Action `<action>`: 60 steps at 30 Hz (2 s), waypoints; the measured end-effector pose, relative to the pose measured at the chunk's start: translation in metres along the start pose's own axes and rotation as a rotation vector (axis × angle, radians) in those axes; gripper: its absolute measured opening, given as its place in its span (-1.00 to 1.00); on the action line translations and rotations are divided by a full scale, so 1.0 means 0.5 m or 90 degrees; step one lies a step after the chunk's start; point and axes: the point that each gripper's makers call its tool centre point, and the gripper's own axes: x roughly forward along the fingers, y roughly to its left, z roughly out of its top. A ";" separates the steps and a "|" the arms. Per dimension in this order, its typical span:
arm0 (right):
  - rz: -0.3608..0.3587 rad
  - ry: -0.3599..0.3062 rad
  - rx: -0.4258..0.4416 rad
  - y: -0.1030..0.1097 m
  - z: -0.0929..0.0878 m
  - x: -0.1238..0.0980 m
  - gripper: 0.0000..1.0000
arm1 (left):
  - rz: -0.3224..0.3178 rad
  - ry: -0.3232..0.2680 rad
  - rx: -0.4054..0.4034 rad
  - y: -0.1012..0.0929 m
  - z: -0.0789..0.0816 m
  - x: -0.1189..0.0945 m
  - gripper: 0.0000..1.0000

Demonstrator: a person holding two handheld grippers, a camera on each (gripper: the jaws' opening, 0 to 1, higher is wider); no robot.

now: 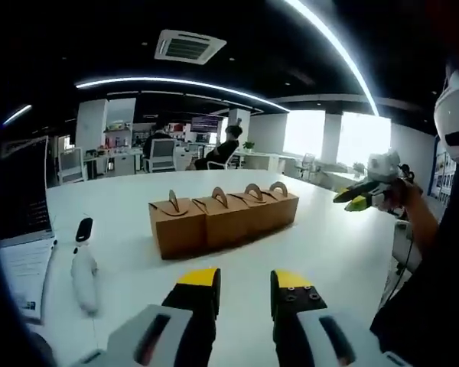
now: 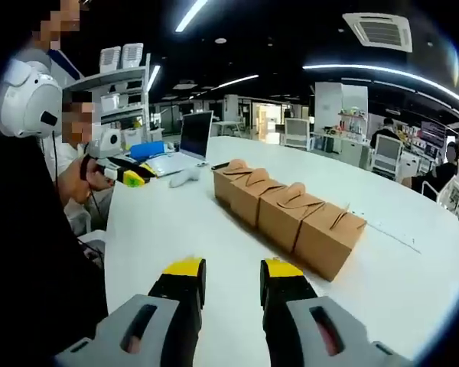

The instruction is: Pick up one paper box from the group, open the paper box, and remove the item inside

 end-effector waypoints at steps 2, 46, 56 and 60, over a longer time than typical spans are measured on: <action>-0.005 -0.008 0.010 -0.001 -0.002 -0.004 -0.42 | -0.012 0.005 0.005 -0.008 -0.005 0.004 -0.43; -0.306 -0.051 0.105 -0.242 0.036 0.126 -0.51 | -0.042 0.027 0.007 -0.003 -0.062 0.092 -0.43; -0.395 -0.055 0.132 -0.341 0.026 0.151 -0.53 | -0.051 0.061 0.024 -0.001 -0.082 0.093 -0.43; -0.404 -0.069 0.136 -0.351 0.037 0.177 -0.53 | -0.064 0.047 0.018 -0.005 -0.063 0.097 -0.43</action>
